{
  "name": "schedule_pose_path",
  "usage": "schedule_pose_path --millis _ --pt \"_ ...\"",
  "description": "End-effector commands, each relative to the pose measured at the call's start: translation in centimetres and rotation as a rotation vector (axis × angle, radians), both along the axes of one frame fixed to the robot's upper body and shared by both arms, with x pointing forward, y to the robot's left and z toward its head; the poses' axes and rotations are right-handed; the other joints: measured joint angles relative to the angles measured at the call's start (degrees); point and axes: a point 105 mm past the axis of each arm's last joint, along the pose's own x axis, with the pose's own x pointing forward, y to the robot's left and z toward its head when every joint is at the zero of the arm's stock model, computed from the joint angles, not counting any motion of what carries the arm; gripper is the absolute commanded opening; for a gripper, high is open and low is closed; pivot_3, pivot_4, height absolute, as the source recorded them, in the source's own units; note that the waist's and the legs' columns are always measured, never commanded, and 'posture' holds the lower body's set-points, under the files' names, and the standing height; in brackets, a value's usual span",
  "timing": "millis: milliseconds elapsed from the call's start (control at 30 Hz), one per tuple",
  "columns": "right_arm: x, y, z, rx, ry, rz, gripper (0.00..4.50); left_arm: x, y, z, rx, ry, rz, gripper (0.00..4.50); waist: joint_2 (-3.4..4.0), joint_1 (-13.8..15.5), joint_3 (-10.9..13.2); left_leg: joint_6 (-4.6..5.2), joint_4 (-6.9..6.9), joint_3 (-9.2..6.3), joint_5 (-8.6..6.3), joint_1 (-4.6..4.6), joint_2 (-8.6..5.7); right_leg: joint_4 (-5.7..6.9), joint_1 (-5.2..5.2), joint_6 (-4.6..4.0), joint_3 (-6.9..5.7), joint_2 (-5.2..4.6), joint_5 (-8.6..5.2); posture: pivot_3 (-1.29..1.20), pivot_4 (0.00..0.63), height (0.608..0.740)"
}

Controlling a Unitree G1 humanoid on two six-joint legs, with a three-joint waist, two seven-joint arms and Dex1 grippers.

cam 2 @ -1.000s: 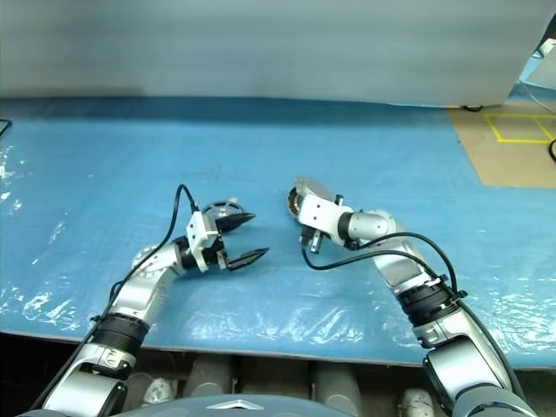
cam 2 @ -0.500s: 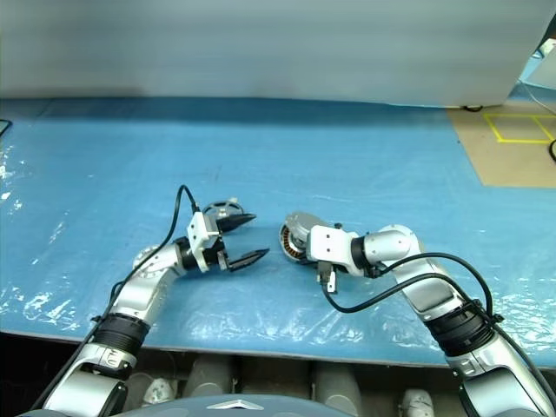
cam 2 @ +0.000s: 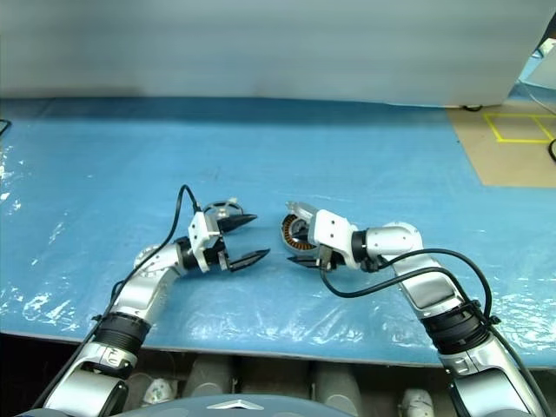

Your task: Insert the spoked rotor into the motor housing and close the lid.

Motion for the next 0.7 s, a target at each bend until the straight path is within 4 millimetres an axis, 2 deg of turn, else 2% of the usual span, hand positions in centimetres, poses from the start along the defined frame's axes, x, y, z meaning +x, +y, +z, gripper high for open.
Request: schedule_pose_path --millis 33,367,700 --pt "0.2 0.2 1.9 0.067 -0.047 -0.016 2.28 0.0 -0.5 0.6 -0.004 -0.025 -0.021 4.50 0.00 -0.02 0.00 -0.01 0.00 0.00 -0.01 0.01 0.00 0.00 0.00 0.00 0.00 0.00 0.00 0.00 0.150 0.740" --pt "4.3 -0.8 3.2 0.076 -0.236 -0.212 2.28 0.0 -0.8 0.6 -0.007 -0.025 -0.030 4.50 0.00 -0.03 0.00 -0.29 0.00 0.00 0.07 0.00 -0.01 0.00 0.00 0.00 0.00 0.00 0.00 0.00 0.150 0.740" --pt "4.7 -0.8 2.5 0.065 -0.237 -0.233 2.28 0.0 -1.8 1.3 -0.049 -0.036 -0.041 4.50 0.00 -0.04 0.00 -0.29 -0.02 0.00 0.07 -0.02 -0.02 -0.01 -0.02 0.01 0.00 0.00 0.00 0.00 0.150 0.740"
